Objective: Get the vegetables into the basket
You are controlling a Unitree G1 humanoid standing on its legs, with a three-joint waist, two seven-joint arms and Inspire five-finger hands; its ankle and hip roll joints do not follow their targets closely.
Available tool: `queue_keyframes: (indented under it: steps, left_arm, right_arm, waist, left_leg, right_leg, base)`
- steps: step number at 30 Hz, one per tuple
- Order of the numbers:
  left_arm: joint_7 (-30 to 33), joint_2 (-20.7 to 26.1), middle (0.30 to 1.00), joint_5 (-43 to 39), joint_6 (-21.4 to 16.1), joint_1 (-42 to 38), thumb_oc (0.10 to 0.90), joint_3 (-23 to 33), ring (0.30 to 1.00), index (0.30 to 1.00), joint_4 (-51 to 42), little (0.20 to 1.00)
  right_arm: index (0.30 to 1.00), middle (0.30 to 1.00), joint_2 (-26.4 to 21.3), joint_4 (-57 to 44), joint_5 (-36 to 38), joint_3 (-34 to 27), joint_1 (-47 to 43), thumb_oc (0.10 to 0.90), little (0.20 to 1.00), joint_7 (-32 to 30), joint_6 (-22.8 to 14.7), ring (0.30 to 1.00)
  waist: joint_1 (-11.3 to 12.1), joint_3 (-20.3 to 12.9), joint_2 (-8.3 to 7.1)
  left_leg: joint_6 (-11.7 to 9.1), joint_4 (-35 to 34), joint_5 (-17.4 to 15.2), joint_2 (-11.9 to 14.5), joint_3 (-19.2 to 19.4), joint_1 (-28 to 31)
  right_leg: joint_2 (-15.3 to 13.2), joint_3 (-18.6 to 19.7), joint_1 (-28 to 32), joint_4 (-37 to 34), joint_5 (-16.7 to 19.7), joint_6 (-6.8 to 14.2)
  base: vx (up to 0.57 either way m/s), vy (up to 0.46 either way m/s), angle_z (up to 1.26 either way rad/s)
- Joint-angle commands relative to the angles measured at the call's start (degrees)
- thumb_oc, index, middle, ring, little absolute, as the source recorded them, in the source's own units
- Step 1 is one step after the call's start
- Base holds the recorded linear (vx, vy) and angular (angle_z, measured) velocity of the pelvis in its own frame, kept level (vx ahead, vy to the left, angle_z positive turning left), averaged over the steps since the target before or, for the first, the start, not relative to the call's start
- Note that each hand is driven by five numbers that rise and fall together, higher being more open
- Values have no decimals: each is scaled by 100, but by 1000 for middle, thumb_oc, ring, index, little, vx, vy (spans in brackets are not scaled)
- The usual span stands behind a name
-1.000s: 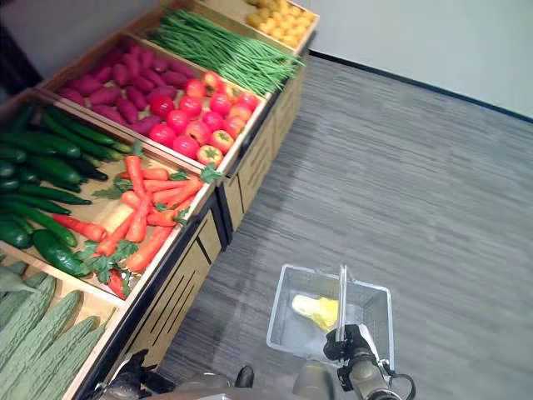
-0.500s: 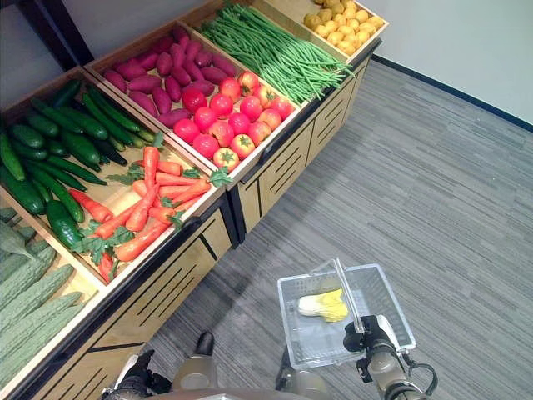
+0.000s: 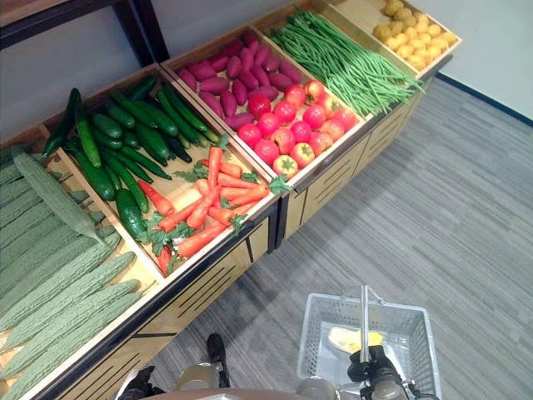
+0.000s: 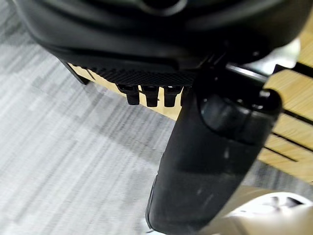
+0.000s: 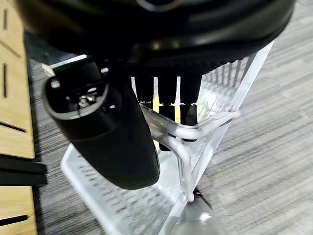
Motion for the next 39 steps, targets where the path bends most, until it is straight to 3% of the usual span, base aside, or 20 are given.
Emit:
queue_keyframes:
  steps: [1,4,6,8,9,10,11,12,14,16,17,21,24,28,30,32,37,39]
  left_arm:
    - [60,15,1000,184,-78,-271,900,36,1000,1000,342,1000]
    - [56,71,1000,237,-74,-248,900,34,1000,1000,317,1000]
    - [69,118,1000,256,-59,-248,900,48,1000,1000,291,1000]
    - [81,193,1000,265,-51,-273,900,30,1000,1000,286,1000]
    - [85,223,1000,245,-55,-293,900,22,1000,1000,284,1000]
    - [85,223,1000,245,-55,-296,900,23,1000,1000,284,1000]
    - [65,285,1000,213,-69,-337,900,0,1000,1000,273,1000]
    - [94,337,1000,159,-79,-453,900,-26,1000,1000,282,1000]
    - [94,336,1000,159,-79,-454,900,-27,1000,1000,282,1000]
    - [117,384,1000,102,-98,-649,900,-116,1000,1000,335,1000]
    - [122,407,1000,109,-106,-693,900,-140,1000,1000,335,1000]
    - [147,413,1000,22,-95,-671,900,-77,1000,1000,397,1000]
    - [115,361,1000,-48,-104,-630,900,-78,1000,1000,413,1000]
    - [112,261,1000,-58,-114,-693,900,-149,1000,1000,388,1000]
    - [108,174,1000,-66,-123,-674,900,-158,1000,1000,297,1000]
    - [86,62,1000,-41,-105,-621,900,-152,1000,1000,287,1000]
    - [71,-16,1000,-45,-109,-526,900,-81,1000,1000,343,1000]
    - [72,-45,1000,-23,-96,-408,900,-21,1000,1000,419,1000]
  right_arm:
    - [300,300,-419,-56,-150,-130,-308,400,300,-191,-180,300]
    - [300,300,-376,-33,-169,-152,-361,400,300,-181,-163,300]
    - [300,300,-346,-57,-163,-178,-429,400,300,-183,-147,300]
    - [300,300,-291,-88,-106,-180,-522,400,300,-201,-157,300]
    - [300,300,-276,-123,-86,-168,-550,400,300,-211,-161,300]
    - [300,300,-276,-123,-86,-168,-553,400,300,-211,-161,300]
    - [300,300,-254,-192,-50,-114,-587,400,300,-196,-182,300]
    - [300,300,-235,-280,3,-78,-595,400,300,-214,-196,300]
    - [300,300,-235,-280,4,-78,-596,400,300,-214,-197,300]
    - [300,300,-216,-310,116,-86,-578,400,300,-218,-205,300]
    - [300,300,-204,-308,146,-91,-565,400,300,-211,-216,300]
    - [300,300,-234,-242,129,-30,-649,400,300,-153,-219,300]
    - [300,300,-360,-278,33,129,-687,400,300,-127,-278,300]
    - [300,300,-538,-230,8,83,-704,400,300,-174,-290,300]
    - [300,300,-652,-116,6,26,-724,400,300,-181,-265,300]
    - [300,300,-732,-28,-73,-46,-633,400,300,-185,-220,300]
    - [300,300,-776,110,-139,-85,-570,400,300,-152,-176,300]
    - [300,300,-766,177,-175,-95,-531,400,300,-128,-168,300]
  waist:
    - [141,-47,26]
    - [212,-43,-40]
    - [213,-6,-30]
    - [174,55,2]
    - [129,76,29]
    - [134,60,31]
    - [65,92,75]
    - [37,102,85]
    - [24,107,91]
    - [-114,116,41]
    - [-147,79,12]
    - [-78,-16,-14]
    - [-15,-16,93]
    - [-59,86,188]
    - [-70,110,182]
    - [-159,76,153]
    - [-193,-45,176]
    - [-212,-144,231]
  left_leg:
    - [-113,98,-173,166,-371,-14]
    - [39,147,-363,-40,-447,0]
    - [219,59,-319,-173,-417,-6]
    - [306,-118,-307,-273,-508,102]
    - [320,-156,-286,-285,-590,101]
    - [322,-161,-275,-281,-585,83]
    - [307,-202,-277,-307,-773,96]
    - [205,-202,-248,-284,-1005,68]
    - [201,-202,-248,-279,-1021,71]
    - [93,-148,-262,-235,-1412,73]
    - [67,-116,-270,-197,-1453,42]
    - [-129,-109,-153,83,-1555,46]
    - [-427,-202,291,470,-1786,-158]
    - [-559,-202,611,616,-1781,-363]
    - [-452,-127,499,548,-1627,-276]
    - [-379,367,320,470,-1178,-156]
    - [-364,626,73,260,-1219,71]
    - [-341,355,-11,194,-1229,233]
  right_leg:
    - [-77,3,-15,423,-321,230]
    - [-296,57,-108,766,-291,359]
    - [-487,117,-396,1311,-109,411]
    - [-624,416,-682,1933,174,539]
    - [-532,725,-821,2167,253,586]
    - [-525,729,-840,2154,269,582]
    - [-324,1204,-1009,2092,232,561]
    - [-375,1425,-980,1598,107,480]
    - [-369,1405,-959,1584,109,478]
    - [-336,2180,-803,1140,-63,446]
    - [-257,2340,-762,1088,-156,454]
    - [-46,2008,-631,908,-441,319]
    - [380,1709,-541,729,-626,104]
    - [488,1448,-528,680,-641,-4]
    - [464,1325,-500,571,-597,-59]
    - [369,1103,-500,390,-431,-113]
    - [349,904,-485,91,-264,-115]
    - [361,862,-458,76,-218,-77]
  base:
    - [65,195,10]
    - [30,197,16]
    - [-32,253,15]
    - [21,177,15]
    - [14,80,12]
    - [49,60,22]
    - [106,-66,30]
    - [109,-69,44]
    - [83,-109,60]
    - [155,-243,66]
    - [73,-149,45]
    - [74,-297,84]
    - [-11,-389,-5]
    - [-69,-201,18]
    - [-85,-138,40]
    - [-121,-104,46]
    - [-56,-34,38]
    - [23,31,41]
